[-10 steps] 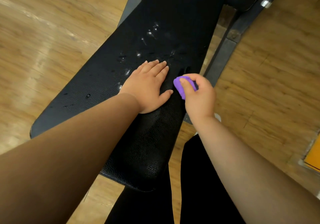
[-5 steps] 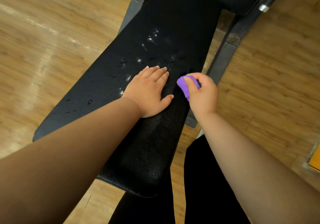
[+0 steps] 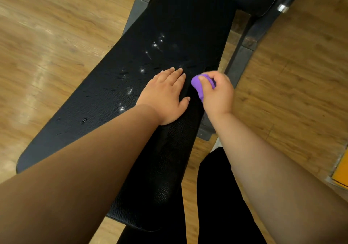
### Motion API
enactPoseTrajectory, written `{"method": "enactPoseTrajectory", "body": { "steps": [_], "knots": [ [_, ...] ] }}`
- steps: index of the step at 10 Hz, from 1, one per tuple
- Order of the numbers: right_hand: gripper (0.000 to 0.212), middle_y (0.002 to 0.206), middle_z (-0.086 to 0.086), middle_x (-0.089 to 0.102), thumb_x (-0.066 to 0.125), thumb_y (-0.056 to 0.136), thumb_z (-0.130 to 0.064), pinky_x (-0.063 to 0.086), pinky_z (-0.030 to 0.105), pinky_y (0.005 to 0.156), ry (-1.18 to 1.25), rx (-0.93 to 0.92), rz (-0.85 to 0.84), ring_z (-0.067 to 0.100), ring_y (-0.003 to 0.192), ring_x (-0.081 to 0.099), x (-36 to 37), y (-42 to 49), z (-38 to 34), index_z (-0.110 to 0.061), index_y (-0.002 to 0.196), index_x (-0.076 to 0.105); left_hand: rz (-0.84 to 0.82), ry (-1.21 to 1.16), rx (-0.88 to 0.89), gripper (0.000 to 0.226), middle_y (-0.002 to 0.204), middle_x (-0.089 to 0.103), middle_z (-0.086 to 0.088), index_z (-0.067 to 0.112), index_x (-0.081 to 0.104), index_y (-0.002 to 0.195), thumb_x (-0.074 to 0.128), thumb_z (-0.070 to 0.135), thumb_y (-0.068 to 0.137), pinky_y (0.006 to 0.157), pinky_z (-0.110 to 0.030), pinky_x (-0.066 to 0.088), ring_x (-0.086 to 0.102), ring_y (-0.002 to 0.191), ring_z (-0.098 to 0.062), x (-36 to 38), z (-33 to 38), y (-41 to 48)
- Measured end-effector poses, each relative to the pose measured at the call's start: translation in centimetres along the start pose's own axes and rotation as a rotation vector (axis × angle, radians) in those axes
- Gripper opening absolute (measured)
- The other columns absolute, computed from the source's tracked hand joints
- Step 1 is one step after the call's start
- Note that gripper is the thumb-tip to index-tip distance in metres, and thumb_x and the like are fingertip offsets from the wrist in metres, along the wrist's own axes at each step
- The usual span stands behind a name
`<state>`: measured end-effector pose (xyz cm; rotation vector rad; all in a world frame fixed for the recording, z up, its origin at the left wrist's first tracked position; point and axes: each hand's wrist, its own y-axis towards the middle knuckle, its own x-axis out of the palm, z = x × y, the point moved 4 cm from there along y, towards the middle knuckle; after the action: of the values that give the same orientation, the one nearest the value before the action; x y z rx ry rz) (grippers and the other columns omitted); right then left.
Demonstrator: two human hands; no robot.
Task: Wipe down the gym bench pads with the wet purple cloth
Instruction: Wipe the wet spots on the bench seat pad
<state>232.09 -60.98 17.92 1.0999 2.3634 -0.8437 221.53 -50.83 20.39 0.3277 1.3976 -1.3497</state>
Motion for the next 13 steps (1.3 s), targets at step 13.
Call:
{"method": "enactPoseTrajectory", "body": {
  "steps": [13],
  "knots": [
    [0.017,0.110,0.001,0.058,0.051,0.098,-0.021,0.031,-0.005,0.070,-0.113,0.007,-0.007,0.004,0.093,0.047,0.5,4.4,-0.3,-0.013,0.103,0.065,0.007,0.008,-0.016,0.069,0.163,0.008,-0.002,0.015,0.012,0.155,0.030,0.051,0.098,0.119,-0.033,0.000,0.002,0.150,-0.018,-0.1,0.0,0.1]
  ]
}}
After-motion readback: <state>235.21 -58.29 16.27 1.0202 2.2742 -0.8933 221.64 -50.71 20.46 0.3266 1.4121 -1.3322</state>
